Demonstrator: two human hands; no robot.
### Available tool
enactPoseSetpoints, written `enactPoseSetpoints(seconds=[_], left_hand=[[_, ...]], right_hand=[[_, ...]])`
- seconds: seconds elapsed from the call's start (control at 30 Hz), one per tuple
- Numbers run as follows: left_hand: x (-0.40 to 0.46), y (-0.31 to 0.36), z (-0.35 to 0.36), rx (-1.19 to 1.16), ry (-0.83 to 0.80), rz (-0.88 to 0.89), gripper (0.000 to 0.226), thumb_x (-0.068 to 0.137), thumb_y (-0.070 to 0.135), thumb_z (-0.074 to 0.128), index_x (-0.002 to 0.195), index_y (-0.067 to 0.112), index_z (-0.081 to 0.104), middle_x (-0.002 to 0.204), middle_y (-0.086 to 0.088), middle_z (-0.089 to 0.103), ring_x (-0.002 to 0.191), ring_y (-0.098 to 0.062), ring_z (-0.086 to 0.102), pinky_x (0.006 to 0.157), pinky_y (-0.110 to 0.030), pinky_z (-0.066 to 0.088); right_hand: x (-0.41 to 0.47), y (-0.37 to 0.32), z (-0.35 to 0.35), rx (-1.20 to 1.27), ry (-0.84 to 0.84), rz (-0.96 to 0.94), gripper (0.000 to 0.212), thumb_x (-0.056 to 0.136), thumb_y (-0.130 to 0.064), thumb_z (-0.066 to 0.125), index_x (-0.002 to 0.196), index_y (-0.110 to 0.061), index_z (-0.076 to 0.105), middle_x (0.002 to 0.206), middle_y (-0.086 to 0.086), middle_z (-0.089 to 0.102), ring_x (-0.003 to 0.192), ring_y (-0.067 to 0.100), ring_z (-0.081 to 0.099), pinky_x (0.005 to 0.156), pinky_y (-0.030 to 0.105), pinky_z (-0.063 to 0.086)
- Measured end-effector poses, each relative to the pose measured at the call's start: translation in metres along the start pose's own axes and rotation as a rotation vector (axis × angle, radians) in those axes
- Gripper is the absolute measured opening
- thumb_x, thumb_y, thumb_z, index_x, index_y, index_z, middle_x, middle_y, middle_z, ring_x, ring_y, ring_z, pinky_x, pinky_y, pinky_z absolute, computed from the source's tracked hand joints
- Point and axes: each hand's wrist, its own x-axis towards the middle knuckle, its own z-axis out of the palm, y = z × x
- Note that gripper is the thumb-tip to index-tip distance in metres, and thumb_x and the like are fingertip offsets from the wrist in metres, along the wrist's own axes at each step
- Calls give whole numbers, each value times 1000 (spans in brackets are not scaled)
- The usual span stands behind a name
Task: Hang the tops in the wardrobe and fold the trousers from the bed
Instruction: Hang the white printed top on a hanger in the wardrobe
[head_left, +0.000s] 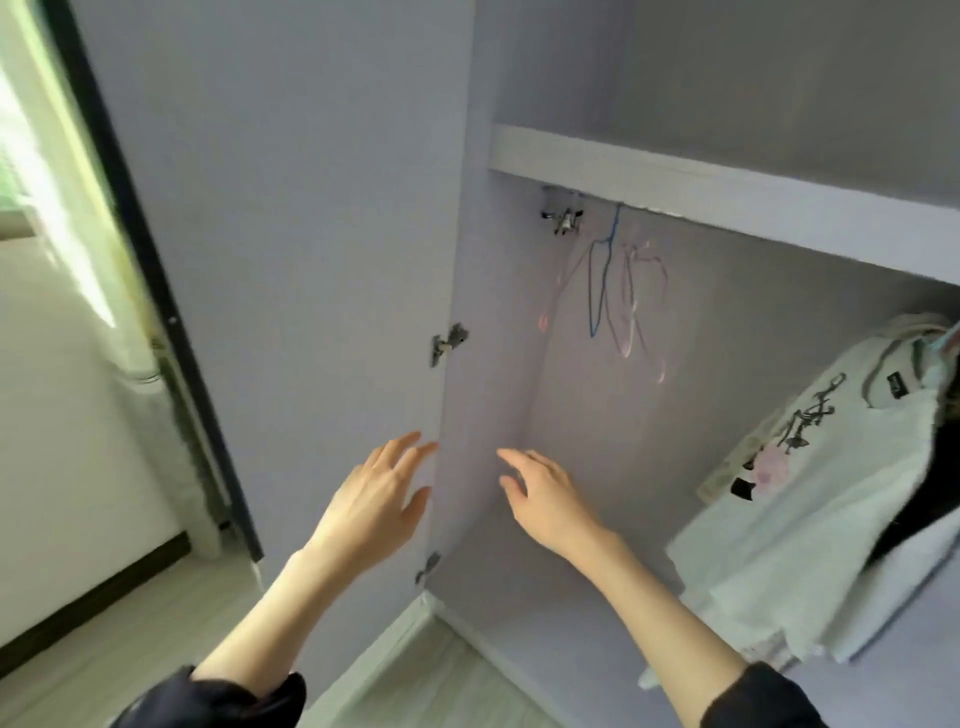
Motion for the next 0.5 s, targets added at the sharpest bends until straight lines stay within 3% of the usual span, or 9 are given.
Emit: enactPoseSetpoints(seconds=[0.23, 0.37, 0.5], left_hand=[[-185, -110, -63, -48, 135, -414, 43, 93, 22, 53, 136, 17, 45, 137, 2, 46, 127, -15, 42, 100, -18, 29], [-271, -167, -109, -76, 272, -722, 37, 93, 21, 53, 130, 22, 51, 124, 7, 57, 117, -11, 52, 94, -27, 41], [-338, -231, -151, -54, 454, -933, 33, 92, 18, 56, 125, 16, 56, 119, 3, 62, 112, -13, 57, 94, -30, 44]], right_hand=[[-28, -182, 99, 54, -282, -425, 36, 99, -23, 41, 134, -22, 51, 126, 1, 58, 114, 24, 54, 95, 35, 42], [-26, -281, 155, 49, -403, -594, 35, 98, -23, 41, 132, -23, 51, 125, -1, 59, 113, 22, 55, 92, 32, 43], [-4, -372, 210, 44, -498, -725, 35, 97, -22, 43, 131, -21, 51, 120, 1, 62, 108, 22, 57, 91, 32, 43]])
